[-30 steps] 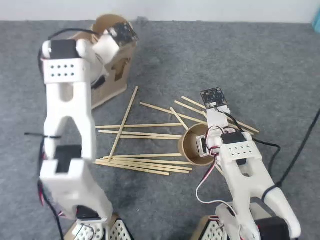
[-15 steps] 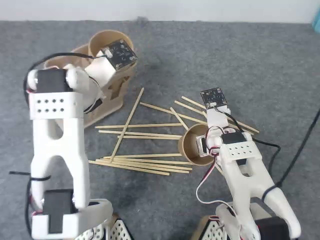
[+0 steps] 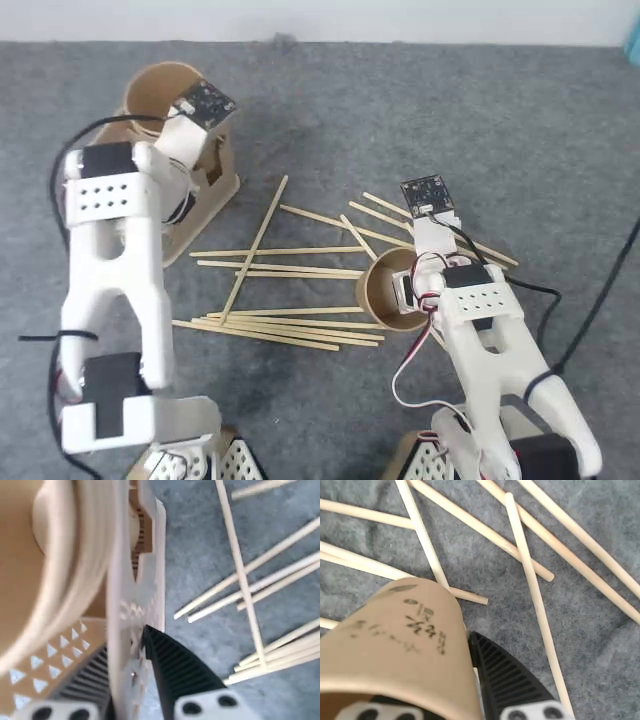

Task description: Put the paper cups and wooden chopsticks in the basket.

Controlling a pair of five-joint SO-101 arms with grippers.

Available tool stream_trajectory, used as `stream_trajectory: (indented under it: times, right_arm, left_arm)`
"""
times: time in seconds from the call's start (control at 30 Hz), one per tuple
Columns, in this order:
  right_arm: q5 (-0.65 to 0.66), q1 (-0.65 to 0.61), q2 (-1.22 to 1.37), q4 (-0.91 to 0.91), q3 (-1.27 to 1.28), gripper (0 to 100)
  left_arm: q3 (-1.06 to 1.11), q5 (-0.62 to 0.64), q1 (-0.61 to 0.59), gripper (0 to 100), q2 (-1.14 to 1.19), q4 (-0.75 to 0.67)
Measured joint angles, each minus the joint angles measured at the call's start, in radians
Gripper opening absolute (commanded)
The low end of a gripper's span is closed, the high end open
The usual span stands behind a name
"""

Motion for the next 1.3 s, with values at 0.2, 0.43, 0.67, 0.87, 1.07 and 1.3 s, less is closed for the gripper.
stream_trajectory:
  times: [0.2, 0.43, 0.67, 0.87, 1.07, 1.3]
  right_arm:
    - [0.000, 0.000, 0.000, 0.000, 0.000, 0.7]
    - [0.000, 0.000, 0.000, 0.000, 0.000, 0.7]
    - [0.000, 0.000, 0.000, 0.000, 0.000, 0.7]
    - [0.000, 0.000, 0.000, 0.000, 0.000, 0.7]
    - [0.000, 0.000, 0.000, 0.000, 0.000, 0.7]
    - [0.000, 0.000, 0.000, 0.000, 0.000, 0.7]
  left_arm:
    - [0.005, 0.040, -0.008, 1, -0.084, 0.149]
    - [-0.018, 0.049, -0.009, 1, -0.149, 0.287]
    - [-0.011, 0.057, -0.021, 1, -0.150, 0.290]
    - [0.003, 0.074, -0.031, 5, -0.160, 0.292]
    - [-0.068, 0.175, -0.101, 26, -0.169, 0.292]
    - [-0.218, 0.262, -0.199, 31, -0.169, 0.292]
